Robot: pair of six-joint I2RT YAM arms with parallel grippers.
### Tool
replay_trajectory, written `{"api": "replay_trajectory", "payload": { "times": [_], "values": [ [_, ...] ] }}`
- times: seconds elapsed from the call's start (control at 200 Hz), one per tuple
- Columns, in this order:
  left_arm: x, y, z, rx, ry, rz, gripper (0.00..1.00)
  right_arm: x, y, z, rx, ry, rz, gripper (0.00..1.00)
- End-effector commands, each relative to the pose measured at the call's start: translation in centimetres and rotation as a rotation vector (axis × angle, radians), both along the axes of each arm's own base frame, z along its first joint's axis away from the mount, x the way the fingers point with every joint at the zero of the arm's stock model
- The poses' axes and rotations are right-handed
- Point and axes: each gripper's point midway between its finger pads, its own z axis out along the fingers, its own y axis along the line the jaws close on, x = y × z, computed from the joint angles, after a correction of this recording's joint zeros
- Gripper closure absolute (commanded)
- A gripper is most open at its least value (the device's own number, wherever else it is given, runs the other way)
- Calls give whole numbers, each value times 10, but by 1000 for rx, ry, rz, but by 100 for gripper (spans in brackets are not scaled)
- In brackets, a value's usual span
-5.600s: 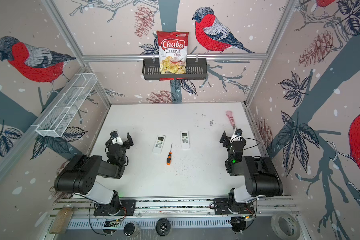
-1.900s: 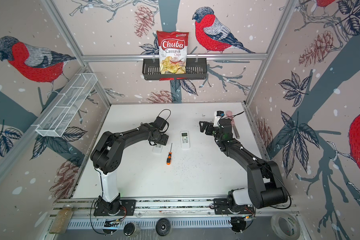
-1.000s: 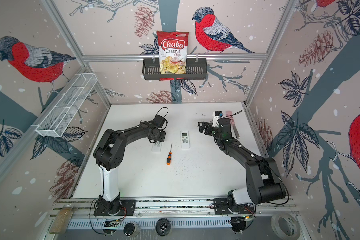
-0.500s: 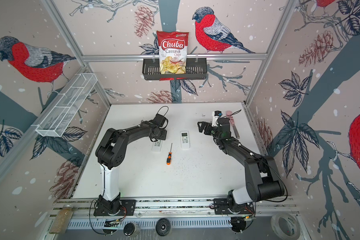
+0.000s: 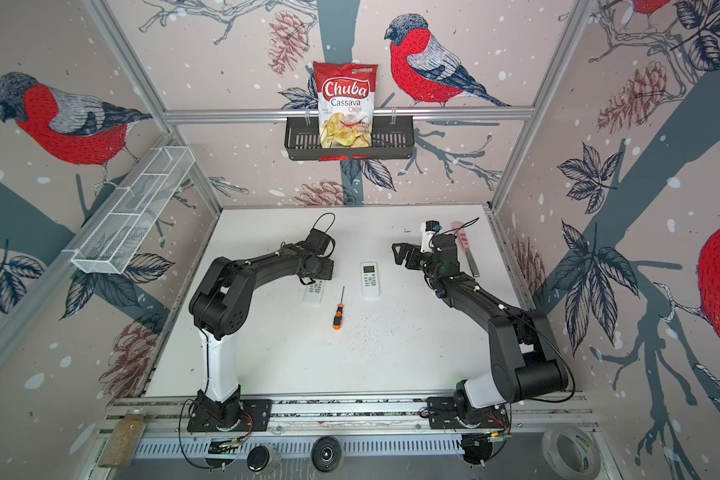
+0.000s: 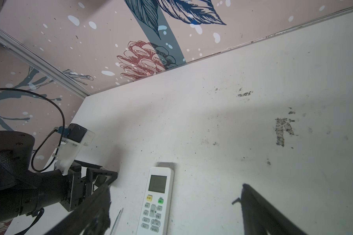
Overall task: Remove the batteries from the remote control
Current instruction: 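Lower the left gripper and close it on the remote's top end, then lift the remote with the left gripper toward the right gripper while the right gripper approaches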
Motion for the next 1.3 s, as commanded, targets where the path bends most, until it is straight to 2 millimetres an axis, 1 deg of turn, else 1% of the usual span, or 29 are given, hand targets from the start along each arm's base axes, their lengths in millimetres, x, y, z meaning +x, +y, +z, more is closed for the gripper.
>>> {"api": "replay_trajectory", "payload": {
  "times": [0.0,0.045,0.17,0.28,0.35,0.465,0.54,0.645,0.715,0.801,0.876,1.006,1.131,1.201,1.296],
  "values": [
    [-23,15,-15,64,100,-5,39,2,4,3,-17,-22,15,1],
    [-25,16,-15,65,101,-2,40,2,4,3,-19,-21,14,1],
    [-27,16,-15,60,102,-1,40,1,6,3,-23,-20,20,1],
    [-29,16,-17,57,106,0,47,1,5,4,-26,-23,17,1],
    [-28,14,-15,47,104,-2,49,1,5,4,-31,-23,17,1],
    [-26,9,-5,17,92,-12,50,0,4,4,-46,-30,29,1],
    [-23,1,6,-29,76,-29,50,-2,6,4,-48,-27,70,1],
    [-17,-13,28,-128,51,-60,50,-6,9,8,-8,-41,126,1],
    [-13,-24,47,-201,24,-92,50,-11,11,15,35,-71,152,0],
    [-8,-37,70,-274,-9,-133,50,-17,12,28,91,-118,189,1],
    [-2,-50,92,-335,-35,-169,50,-21,12,35,131,-144,209,1],
    [12,-73,132,-457,-88,-240,50,-29,19,56,211,-192,296,1],
    [23,-92,170,-645,-142,-314,50,-33,28,75,253,-233,365,1],
    [31,-95,187,-723,-172,-342,50,-32,31,85,269,-254,394,1],
    [42,-98,207,-761,-217,-371,50,-31,39,98,300,-283,446,1]
  ]
}}
